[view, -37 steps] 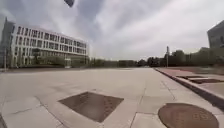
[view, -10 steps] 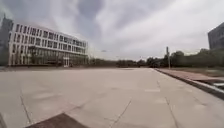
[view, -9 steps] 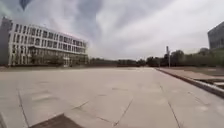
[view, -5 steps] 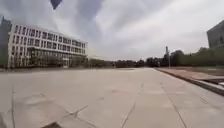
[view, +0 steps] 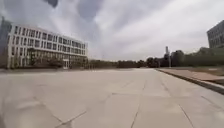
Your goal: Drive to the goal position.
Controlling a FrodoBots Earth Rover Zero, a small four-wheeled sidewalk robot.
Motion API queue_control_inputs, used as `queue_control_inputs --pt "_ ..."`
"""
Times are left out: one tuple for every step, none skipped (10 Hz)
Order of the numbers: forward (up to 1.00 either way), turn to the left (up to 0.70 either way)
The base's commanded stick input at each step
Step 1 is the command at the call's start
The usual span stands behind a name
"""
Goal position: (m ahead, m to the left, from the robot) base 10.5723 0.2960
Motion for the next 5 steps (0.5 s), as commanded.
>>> queue_control_inputs --pt "0.5 0.0" --pt "0.5 0.0" --pt "0.5 0.0" --pt "0.5 0.0" --pt "0.5 0.0"
